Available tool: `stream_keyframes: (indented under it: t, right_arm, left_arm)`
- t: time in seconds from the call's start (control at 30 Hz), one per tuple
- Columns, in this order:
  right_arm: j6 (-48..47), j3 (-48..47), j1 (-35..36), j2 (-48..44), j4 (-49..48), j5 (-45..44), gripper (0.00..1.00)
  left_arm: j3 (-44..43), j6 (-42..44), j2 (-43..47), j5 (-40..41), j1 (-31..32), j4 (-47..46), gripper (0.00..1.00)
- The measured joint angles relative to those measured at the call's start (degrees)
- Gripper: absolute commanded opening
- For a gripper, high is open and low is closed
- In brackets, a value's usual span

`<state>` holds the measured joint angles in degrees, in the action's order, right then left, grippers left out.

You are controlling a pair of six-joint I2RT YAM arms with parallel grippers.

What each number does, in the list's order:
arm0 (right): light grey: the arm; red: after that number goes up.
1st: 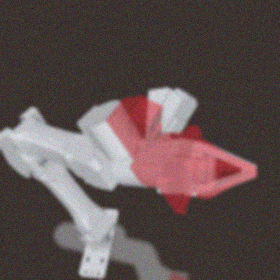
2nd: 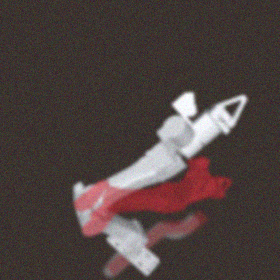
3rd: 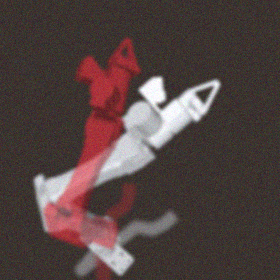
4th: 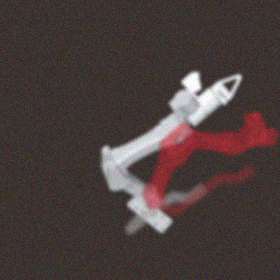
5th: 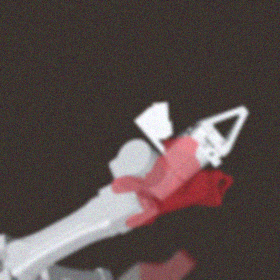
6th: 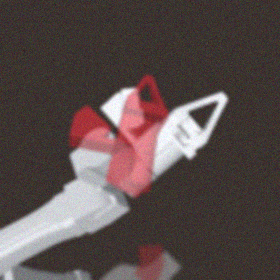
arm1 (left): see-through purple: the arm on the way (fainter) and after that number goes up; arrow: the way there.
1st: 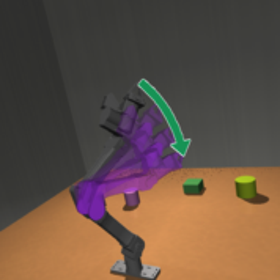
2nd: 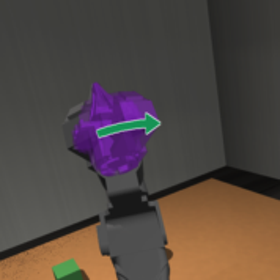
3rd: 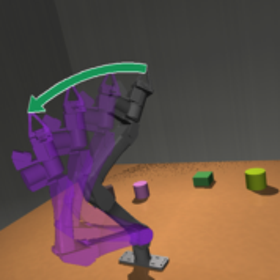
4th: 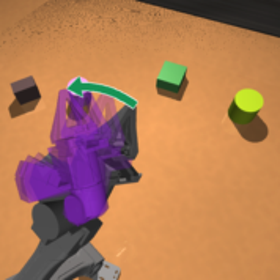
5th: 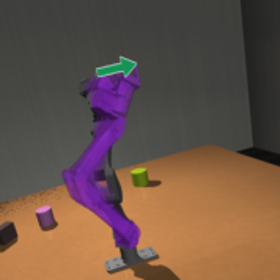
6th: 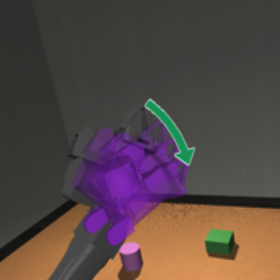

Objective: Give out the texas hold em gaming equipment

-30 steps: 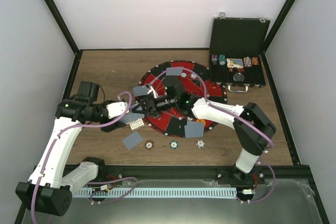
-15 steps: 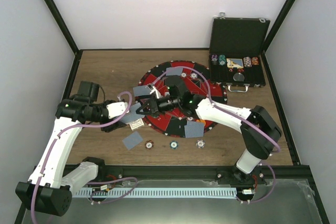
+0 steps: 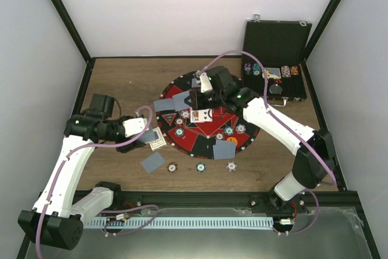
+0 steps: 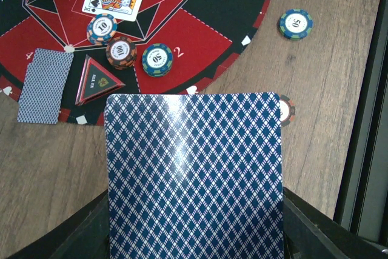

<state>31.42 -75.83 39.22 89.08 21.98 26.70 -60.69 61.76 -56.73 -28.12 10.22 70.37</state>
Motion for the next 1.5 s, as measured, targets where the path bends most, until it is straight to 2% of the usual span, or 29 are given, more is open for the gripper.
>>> stream_keyframes:
  t: [0.13, 0.27, 0.37, 0.5, 0.63, 0.8, 0.9, 0.93, 0.97, 1.03, 1.07, 1.2, 1.33, 1.5]
  right_arm:
    - [-9.70, 0.42, 0.07, 0.92, 4.68, -18.82, 0.01]
    - [-21.81, 4.09, 1.55, 5.29, 2.95, -40.79, 0.01]
    - [-34.32, 8.35, 3.13, 10.14, -4.59, -56.30, 0.01]
    - [-51.93, 14.56, 4.52, 14.67, -18.95, -68.02, 0.01]
    - [-62.27, 18.08, 4.94, 16.13, -28.13, -72.37, 0.01]
    - [-64.17, 20.02, 6.05, 16.50, -29.73, -71.65, 0.05]
    - [-62.88, 21.49, 7.74, 16.50, -27.98, -69.44, 0.17]
    - [-62.34, 21.68, 8.35, 16.50, -26.38, -68.37, 0.24]
    - [-61.37, 21.68, 8.70, 16.50, -24.83, -67.41, 0.32]
    - [-59.63, 21.51, 9.29, 16.50, -21.33, -65.59, 0.57]
    - [-58.42, 21.33, 9.42, 16.50, -19.56, -65.00, 0.63]
    - [-54.31, 19.82, 9.44, 16.22, -13.18, -64.24, 0.73]
    - [-49.88, 17.75, 9.35, 15.93, -7.08, -64.59, 0.88]
    - [-43.78, 15.04, 9.25, 15.91, -0.09, -65.48, 0.92]
  left_arm:
    - [0.00, 0.00, -0.04, 0.00, 0.00, 0.00, 0.04]
    - [0.00, 0.00, -0.04, 0.00, 0.00, 0.00, 0.04]
    - [0.00, 0.00, -0.04, 0.02, 0.00, 0.00, 0.04]
    - [0.00, 0.00, -0.04, 0.09, 0.00, 0.00, 0.04]
    - [0.02, 0.00, -0.02, 0.52, 0.00, 0.00, 0.04]
    - [0.79, 0.00, 0.33, 0.85, 0.00, -0.15, 0.04]
    - [0.85, 0.00, 0.33, 0.83, 0.00, -0.22, 0.04]
    - [0.85, 0.00, 0.33, 0.83, 0.00, -0.22, 0.04]
    - [0.85, 0.00, 0.31, 0.83, 0.00, -0.22, 0.04]
    - [0.85, 0.00, 0.28, 0.81, 0.00, -0.24, 0.04]
    - [0.85, 0.00, 0.28, 0.81, 0.00, -0.24, 0.04]
    - [0.85, 0.00, 0.28, 0.79, 0.00, -0.22, 0.04]
    - [0.85, 0.00, 0.31, 0.76, 0.00, -0.20, 0.04]
    - [0.85, 0.00, 0.35, 0.63, 0.00, -0.15, 0.04]
